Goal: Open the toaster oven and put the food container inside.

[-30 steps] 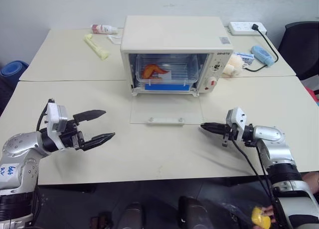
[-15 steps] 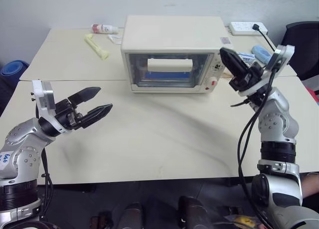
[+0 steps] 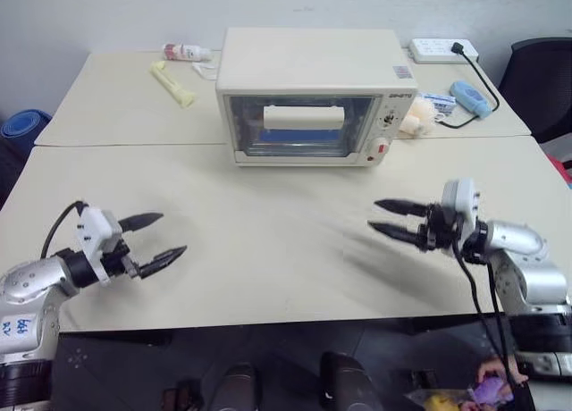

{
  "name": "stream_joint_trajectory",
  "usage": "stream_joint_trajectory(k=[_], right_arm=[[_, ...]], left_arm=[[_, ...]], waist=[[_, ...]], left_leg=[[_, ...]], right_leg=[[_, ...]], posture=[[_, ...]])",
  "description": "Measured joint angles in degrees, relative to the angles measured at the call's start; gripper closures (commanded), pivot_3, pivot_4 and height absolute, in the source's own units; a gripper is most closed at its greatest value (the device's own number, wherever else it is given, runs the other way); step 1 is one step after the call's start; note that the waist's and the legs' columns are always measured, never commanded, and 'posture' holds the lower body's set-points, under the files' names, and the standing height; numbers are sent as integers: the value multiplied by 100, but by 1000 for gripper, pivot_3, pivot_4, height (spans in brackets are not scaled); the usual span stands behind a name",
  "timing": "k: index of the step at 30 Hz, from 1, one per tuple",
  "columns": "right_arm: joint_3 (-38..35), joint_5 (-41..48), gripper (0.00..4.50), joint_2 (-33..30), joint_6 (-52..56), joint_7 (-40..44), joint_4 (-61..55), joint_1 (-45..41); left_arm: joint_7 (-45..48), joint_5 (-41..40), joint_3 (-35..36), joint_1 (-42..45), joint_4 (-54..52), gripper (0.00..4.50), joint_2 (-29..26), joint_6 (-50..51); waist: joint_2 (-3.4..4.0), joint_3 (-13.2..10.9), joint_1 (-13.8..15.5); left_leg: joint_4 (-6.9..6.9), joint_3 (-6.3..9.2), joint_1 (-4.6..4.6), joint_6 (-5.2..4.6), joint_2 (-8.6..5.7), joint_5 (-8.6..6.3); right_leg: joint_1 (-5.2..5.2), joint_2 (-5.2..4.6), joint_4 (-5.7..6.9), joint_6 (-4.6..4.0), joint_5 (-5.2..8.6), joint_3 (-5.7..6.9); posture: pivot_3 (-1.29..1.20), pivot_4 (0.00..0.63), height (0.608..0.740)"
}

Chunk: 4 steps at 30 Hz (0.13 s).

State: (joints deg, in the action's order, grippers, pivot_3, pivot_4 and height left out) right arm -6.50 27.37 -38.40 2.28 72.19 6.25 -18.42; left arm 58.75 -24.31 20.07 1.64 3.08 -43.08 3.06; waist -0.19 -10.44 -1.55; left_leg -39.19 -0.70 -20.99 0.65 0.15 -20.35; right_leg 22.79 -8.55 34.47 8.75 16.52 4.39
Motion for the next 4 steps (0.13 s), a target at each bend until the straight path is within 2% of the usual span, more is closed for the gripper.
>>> stream_joint_trajectory(k=[4], right_arm=[[-2,-147,41,-54,-758,484,8,515]], left_arm=[[73,-17,4,-245,-166,0,24,-112]], waist=[[0,0,46]], left_leg=[[0,6,-3,-2,0,-2]], right_leg=[[-1,-2,-3,0,0,2]], posture=[[0,150,740]])
